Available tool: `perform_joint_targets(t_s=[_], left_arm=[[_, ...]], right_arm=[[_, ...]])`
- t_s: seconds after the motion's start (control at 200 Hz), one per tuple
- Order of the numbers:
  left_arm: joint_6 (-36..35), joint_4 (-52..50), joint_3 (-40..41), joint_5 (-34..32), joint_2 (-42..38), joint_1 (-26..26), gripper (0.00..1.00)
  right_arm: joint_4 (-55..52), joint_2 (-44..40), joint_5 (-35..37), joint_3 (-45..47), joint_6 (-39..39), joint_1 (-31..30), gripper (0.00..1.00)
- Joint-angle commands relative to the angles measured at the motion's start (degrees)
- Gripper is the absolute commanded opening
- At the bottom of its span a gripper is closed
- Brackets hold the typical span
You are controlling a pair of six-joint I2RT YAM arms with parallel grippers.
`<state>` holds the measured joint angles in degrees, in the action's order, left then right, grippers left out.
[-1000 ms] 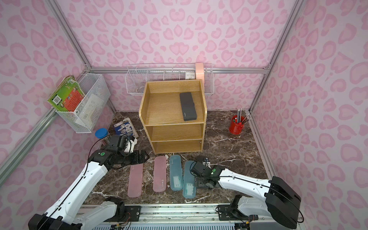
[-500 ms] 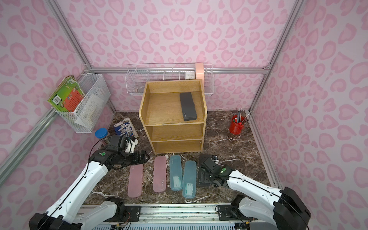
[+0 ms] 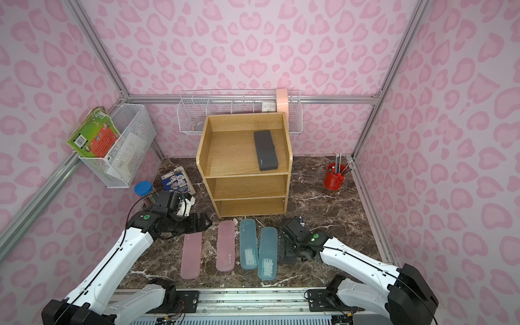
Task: Place the pencil cases on the shelf according to color
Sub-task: Pick up the pencil case from the center of the board.
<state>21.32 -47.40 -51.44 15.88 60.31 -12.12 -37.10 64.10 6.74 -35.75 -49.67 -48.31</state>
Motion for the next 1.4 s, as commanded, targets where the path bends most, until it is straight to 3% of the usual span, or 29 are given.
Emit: perform_joint_targets(t_s=[0.0,0.365,0.78,1.14,1.395], left_arm=[[0.5,-0.3,0.1,0.0,-0.2,0.1,0.99],[0.7,-0.1,0.2,0.6,-0.3,0.0,0.99],[0.8,-0.1,0.4,0.9,-0.5,0.0,0.99],[0.8,-0.1,0.6,0.7,-1.0,0.0,0.99],[0.7,-0.2,0.5,1.0,-0.7,0.0,0.99]], right_arm=[[1.7,1.9,-0.3,-0.5,0.4,0.0,0.95],[4.0,5.8,0.4,0.8,-0.3,-1.8,0.96],[-2.0,-4.3,0.5,3.0,-1.9,-1.9,0.94],[-0.3,6.0,0.5,-1.5,-2.8,-4.8,0.94],[1.4,7.1,0.3,0.9,-3.9,-4.7,0.91]])
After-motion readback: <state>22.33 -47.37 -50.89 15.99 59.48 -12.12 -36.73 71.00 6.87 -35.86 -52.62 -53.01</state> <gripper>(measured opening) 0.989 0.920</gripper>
